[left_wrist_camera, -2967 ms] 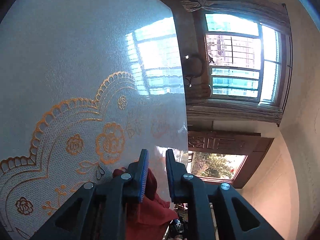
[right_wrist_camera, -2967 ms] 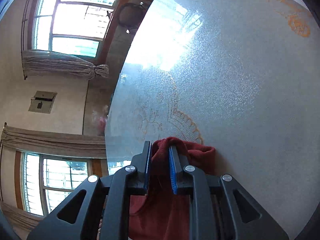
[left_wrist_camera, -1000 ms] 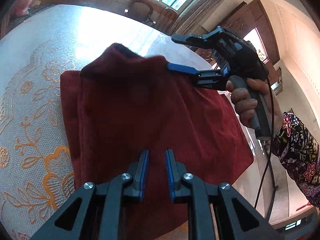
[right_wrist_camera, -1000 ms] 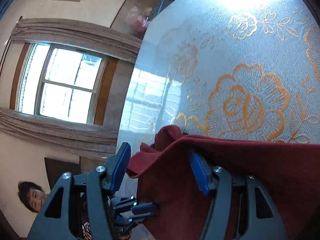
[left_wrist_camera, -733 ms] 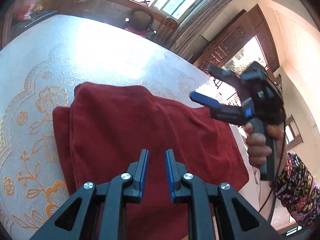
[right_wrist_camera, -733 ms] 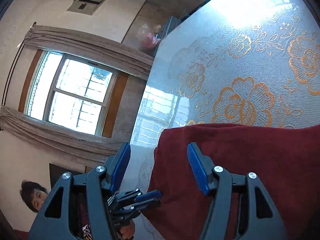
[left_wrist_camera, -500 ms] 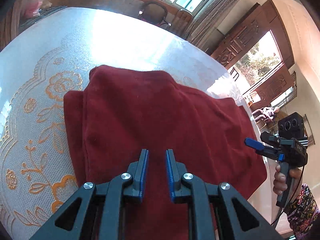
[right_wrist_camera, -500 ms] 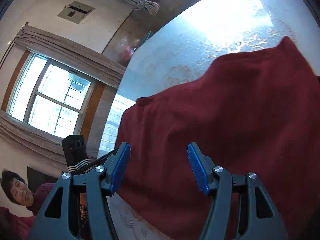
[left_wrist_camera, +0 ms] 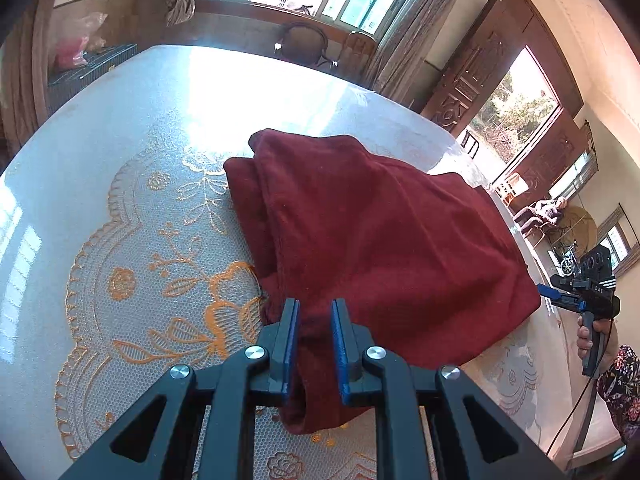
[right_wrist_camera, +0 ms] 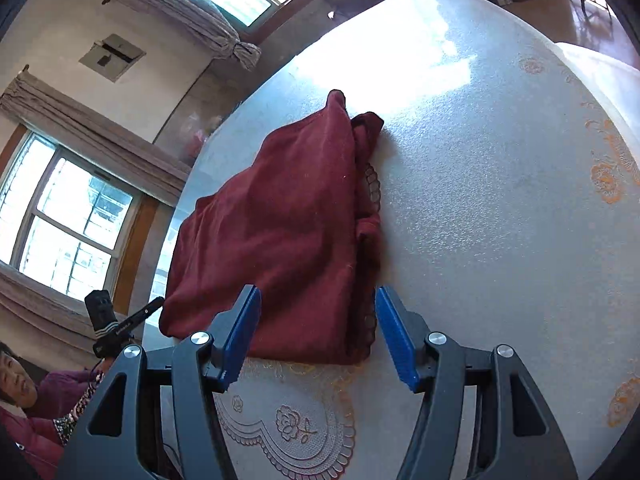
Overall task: Fold clothes
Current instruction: 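Pinch the folded sweater edge with both grippers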
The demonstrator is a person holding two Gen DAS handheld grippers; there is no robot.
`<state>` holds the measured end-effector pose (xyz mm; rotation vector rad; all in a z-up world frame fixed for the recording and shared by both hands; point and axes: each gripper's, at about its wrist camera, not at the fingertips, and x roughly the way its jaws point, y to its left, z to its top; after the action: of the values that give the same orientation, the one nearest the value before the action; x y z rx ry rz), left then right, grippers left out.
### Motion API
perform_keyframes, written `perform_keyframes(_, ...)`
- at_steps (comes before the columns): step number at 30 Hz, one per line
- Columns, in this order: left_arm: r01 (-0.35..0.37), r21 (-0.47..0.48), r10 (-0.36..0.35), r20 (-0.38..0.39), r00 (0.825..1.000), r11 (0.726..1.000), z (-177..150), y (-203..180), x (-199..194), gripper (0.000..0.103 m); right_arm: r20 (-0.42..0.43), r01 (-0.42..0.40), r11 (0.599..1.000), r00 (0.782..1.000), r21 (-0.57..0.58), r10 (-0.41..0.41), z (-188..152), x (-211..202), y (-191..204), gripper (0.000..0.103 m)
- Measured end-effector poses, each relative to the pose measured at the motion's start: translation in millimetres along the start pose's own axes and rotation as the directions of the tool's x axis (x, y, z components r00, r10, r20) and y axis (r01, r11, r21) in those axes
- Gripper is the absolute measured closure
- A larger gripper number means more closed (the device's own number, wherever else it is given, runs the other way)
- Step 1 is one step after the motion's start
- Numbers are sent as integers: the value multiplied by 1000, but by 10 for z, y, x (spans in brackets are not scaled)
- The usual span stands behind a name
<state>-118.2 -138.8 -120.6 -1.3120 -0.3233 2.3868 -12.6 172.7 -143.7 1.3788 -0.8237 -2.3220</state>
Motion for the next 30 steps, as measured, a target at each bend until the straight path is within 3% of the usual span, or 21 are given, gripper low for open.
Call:
perform_keyframes(1,-5,10,6,-18,1000,1000,-37,3,3,88,-23,27,999,999,-21,-28,-18,61,24,43)
perform_keyframes(3,-11,26,13,-65,998,1000,-113,-7,23,88,-61,50,997,997,-51,-53,-78,162,31,74)
perform_keyframes(6,-39,97,50,-117,992,995,-242,-78,27,88,-87,79,994,992,-79,-86,-156,190,13,78)
perform_keyframes(11,40,44,-34,-126,991,998,-320,58,-68,88,-79,16,998,997,-61,-21,-214,104,-22,76)
perform_keyframes(16,-5,79,15,-125,992,997,-269,70,-66,87,-78,3,998,997,-68,-9,-243,84,0,71)
perform_keyframes(22,9,18,-9,-16,1000,1000,-371,255,-338,87,-75,-15,996,997,-86,8,-255,44,75,59)
perform_keyframes(27,32,39,-28,-108,994,999,-431,324,-175,86,-99,2,995,995,-97,-12,-255,100,99,59)
perform_keyframes(30,38,30,-34,-119,992,999,-355,286,-59,86,-111,11,995,994,-98,-22,-253,145,109,60)
